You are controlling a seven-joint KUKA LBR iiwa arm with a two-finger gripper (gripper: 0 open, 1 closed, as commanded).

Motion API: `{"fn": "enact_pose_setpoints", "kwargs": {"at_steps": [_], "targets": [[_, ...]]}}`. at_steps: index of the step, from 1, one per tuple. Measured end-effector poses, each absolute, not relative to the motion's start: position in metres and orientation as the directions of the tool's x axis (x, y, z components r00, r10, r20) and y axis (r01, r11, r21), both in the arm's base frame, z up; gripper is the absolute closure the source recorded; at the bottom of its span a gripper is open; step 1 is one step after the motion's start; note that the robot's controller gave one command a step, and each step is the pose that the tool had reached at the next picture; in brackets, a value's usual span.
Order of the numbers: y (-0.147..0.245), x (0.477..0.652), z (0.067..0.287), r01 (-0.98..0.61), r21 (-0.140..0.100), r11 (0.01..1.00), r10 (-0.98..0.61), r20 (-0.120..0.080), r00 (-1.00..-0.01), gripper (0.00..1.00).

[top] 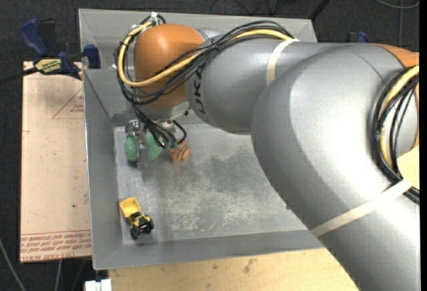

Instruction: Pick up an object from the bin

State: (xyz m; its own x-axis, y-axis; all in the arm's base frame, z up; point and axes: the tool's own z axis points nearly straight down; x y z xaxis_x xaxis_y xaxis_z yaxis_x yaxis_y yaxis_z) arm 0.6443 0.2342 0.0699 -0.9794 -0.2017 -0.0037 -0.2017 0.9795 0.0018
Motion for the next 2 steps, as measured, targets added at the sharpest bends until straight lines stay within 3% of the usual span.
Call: {"fn": "enact_pose_setpoints", "kwargs": {"at_steps": [1,2], "targets": [[0.234,0.644,0.07,-0.201,0.002,0.98,-0.201,-0.004,-0.98,1.0],[0.232,0.628,0.246,-0.22,0.002,0.975,-0.22,-0.011,-0.975,1.0]]}}
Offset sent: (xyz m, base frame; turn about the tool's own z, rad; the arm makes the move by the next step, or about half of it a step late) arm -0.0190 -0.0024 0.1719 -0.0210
